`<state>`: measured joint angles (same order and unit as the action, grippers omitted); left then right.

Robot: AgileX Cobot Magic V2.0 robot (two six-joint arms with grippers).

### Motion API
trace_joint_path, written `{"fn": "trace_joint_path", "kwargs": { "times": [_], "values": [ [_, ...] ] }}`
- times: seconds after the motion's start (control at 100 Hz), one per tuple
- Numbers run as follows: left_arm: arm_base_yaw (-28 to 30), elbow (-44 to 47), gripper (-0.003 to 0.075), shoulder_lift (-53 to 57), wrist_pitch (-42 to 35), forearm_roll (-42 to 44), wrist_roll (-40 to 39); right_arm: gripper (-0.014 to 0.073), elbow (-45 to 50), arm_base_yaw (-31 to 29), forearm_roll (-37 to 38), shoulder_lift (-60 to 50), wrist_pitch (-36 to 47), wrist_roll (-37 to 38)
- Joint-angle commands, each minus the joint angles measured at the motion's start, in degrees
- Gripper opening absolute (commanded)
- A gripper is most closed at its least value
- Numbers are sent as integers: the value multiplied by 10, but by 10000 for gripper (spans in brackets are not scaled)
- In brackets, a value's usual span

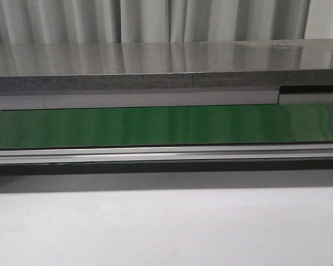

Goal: Move button from left to right

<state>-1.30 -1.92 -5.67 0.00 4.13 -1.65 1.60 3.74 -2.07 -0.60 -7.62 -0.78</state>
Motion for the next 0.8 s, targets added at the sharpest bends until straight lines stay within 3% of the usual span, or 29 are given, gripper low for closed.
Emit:
{"fn": "trace_joint_path", "kwargs": {
  "times": [0.0, 0.13, 0.79],
  "values": [
    [-3, 3, -20, 29, -53, 2, -8, -67, -9, -1, 3, -12, 51, 0],
    [-3, 29, -20, 78, -53, 2, -8, -67, -9, -1, 3, -12, 51, 0],
    [-3, 40, -20, 76, -64, 12, -8, -67, -9, -1, 3, -12, 51, 0]
  ]
}}
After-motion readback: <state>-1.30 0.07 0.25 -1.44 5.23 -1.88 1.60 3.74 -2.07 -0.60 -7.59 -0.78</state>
